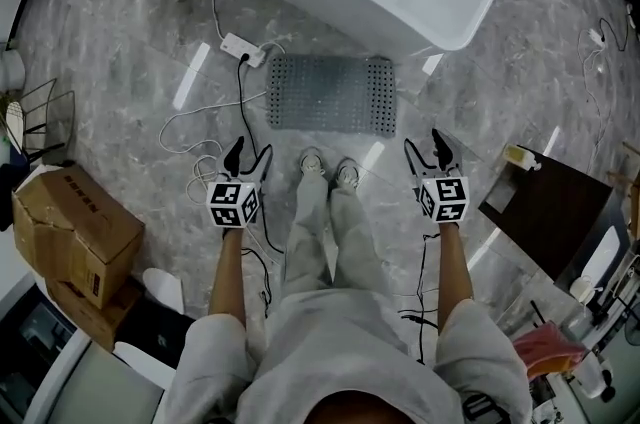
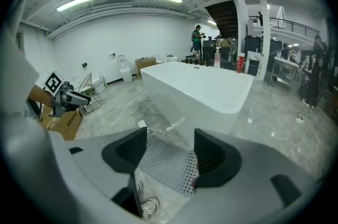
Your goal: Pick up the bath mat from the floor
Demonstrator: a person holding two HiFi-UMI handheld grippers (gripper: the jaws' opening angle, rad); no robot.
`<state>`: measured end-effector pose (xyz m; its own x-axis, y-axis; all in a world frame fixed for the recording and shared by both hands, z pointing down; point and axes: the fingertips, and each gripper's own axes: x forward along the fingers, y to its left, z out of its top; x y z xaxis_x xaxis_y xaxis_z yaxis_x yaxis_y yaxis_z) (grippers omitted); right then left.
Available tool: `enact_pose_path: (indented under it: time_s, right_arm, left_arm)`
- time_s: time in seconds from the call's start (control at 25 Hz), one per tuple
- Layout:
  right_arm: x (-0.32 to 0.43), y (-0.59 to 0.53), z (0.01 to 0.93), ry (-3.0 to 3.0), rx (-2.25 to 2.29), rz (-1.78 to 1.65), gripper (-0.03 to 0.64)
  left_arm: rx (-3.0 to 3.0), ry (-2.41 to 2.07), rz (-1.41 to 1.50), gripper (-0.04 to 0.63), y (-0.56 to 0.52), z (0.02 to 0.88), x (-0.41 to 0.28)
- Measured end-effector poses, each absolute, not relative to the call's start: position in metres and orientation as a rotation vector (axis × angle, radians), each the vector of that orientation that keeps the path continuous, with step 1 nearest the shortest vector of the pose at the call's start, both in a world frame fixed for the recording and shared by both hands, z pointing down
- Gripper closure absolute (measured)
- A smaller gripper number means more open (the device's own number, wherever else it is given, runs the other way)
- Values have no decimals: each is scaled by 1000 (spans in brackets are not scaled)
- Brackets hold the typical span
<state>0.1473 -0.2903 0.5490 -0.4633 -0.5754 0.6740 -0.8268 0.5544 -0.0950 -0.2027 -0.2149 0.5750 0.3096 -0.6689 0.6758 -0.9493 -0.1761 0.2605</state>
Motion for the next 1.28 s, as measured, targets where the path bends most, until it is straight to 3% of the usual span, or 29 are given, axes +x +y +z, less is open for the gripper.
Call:
enact_pose_path:
  time_s: [1.28]
  right_arm:
    - [176,-249,857,-2060,1007,689,322]
  left_arm:
    - [1861,-1320,692,287,-199,883,-222]
